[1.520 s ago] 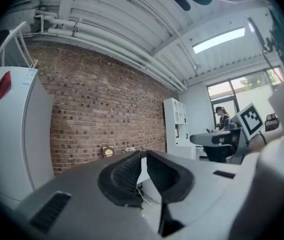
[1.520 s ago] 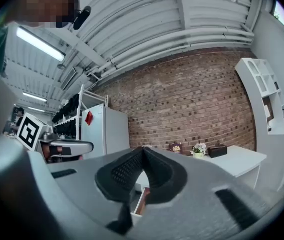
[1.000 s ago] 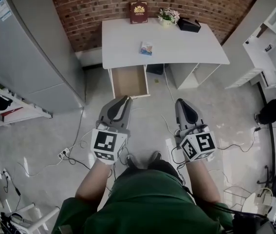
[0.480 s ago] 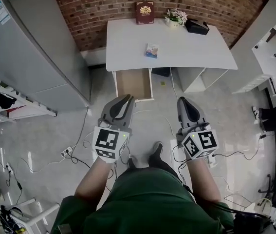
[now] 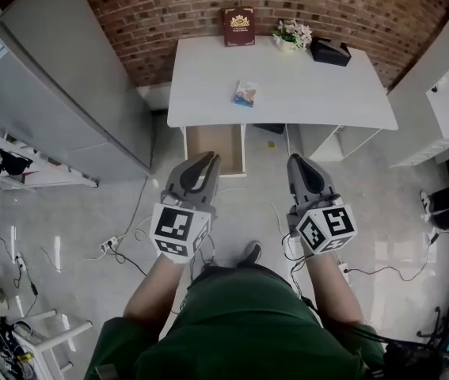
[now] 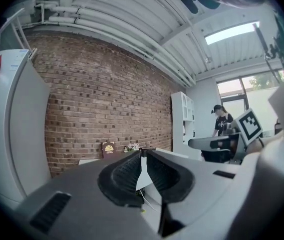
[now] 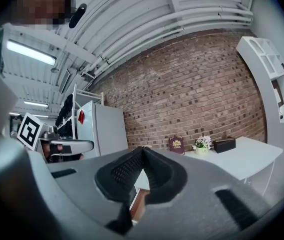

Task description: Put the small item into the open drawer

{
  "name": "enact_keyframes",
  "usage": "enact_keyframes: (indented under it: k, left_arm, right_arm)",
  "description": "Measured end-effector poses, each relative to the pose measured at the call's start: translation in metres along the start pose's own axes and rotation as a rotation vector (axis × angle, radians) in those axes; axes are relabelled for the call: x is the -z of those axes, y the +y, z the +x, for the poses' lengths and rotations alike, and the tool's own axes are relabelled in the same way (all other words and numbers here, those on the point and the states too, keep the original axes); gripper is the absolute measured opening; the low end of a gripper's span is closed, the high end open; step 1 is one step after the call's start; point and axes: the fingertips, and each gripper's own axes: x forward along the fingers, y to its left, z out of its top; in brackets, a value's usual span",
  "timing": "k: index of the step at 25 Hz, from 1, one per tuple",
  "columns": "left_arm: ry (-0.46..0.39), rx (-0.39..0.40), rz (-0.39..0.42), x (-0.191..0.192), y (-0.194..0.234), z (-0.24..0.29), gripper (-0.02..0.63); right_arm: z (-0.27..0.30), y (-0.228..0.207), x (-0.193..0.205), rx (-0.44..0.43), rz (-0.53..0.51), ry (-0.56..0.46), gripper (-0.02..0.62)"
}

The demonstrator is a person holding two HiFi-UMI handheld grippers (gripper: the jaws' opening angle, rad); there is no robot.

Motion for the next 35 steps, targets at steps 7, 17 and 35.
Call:
enact_keyframes:
  k: [7,17,35]
  left_arm:
    - [0.033,-0.048,0.004,0.007,-0.017,0.029,0.028]
    - [0.056,-0.067,-0.014,0.013,-0.005,0.069,0.028]
    - [0.094,0.037,-0.097,0.036,0.079,0.204,0.028]
  right_arm:
    - [0.007,-0.038,0.005,-0.047,0.029,0.016,0.003]
    - [0.025,-0.074,0.011,-0.032,0.046,0.038,0.003]
    - [0.145,-0.15,0.013,0.087,0.037,0.091,0.003]
